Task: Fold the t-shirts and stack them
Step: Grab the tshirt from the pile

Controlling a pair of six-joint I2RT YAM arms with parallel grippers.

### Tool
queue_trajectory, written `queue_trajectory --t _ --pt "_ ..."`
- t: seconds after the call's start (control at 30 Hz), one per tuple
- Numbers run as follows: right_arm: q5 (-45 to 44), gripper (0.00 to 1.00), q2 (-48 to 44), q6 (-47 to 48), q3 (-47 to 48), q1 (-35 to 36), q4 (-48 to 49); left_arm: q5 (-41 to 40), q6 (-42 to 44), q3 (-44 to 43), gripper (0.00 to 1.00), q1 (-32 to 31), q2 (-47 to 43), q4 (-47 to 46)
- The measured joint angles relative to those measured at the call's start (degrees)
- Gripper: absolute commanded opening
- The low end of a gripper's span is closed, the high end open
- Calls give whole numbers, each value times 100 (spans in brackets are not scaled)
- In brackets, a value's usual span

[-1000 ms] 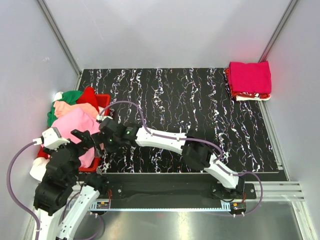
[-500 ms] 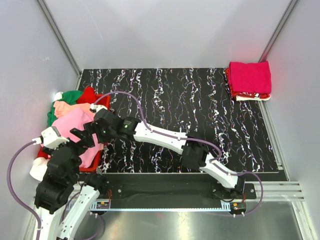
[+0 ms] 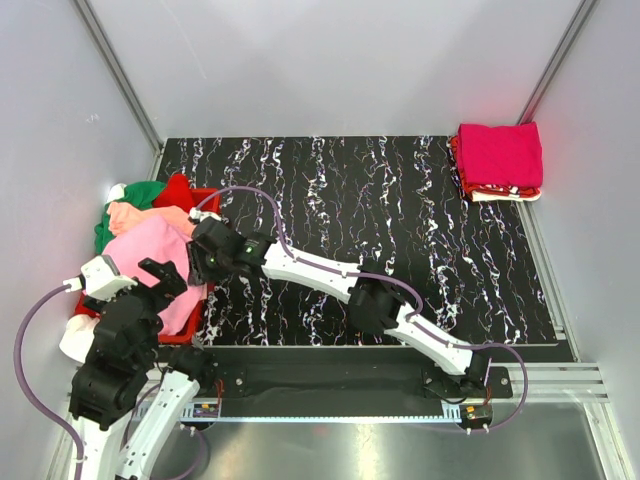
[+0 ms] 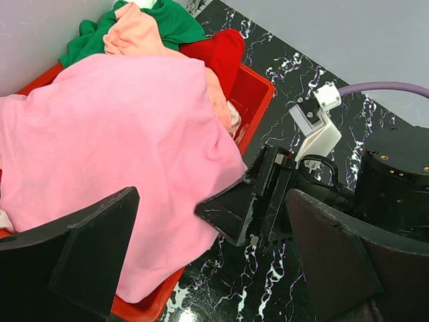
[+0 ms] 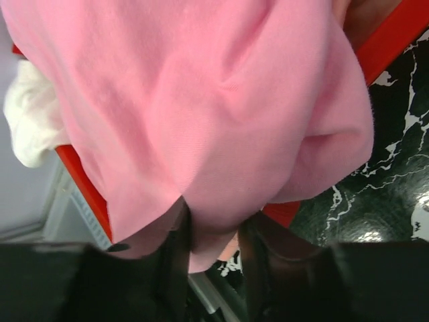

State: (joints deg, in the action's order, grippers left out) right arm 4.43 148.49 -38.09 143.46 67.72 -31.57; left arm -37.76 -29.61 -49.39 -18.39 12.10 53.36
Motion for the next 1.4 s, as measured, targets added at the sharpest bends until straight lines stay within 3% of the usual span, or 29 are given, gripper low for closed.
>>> queue_trajectory --t 0.03,0.13,0.3,0.37,0.5,0.63,0.7,0.73,0.83,0.93,1.4 --pt "22 29 2 -24 7 -9 15 2 0 0 99 2 0 0" --pt "28 30 4 -68 35 -22 44 2 2 0 99 13 0 0" --pt "24 52 4 -74 42 -22 55 4 2 0 99 20 0 -4" --pt "22 53 4 -59 42 -22 94 4 2 0 99 24 0 -2" --pt "22 31 4 -57 44 -22 179 4 2 0 99 37 0 -4" --pt "13 24 4 -74 44 -22 188 7 4 0 99 50 0 -7" --pt "13 27 2 -76 44 -22 199 11 4 0 99 57 0 -9" --pt "13 37 2 -76 44 -22 199 13 4 0 99 61 0 -9" --pt "0 49 -7 -74 44 -22 199 26 4 0 99 61 0 -9" --pt "-42 50 -55 -59 44 -22 197 28 7 0 99 68 0 -11" --pt "-50 21 -280 -131 44 -24 219 48 20 0 99 107 0 -24"
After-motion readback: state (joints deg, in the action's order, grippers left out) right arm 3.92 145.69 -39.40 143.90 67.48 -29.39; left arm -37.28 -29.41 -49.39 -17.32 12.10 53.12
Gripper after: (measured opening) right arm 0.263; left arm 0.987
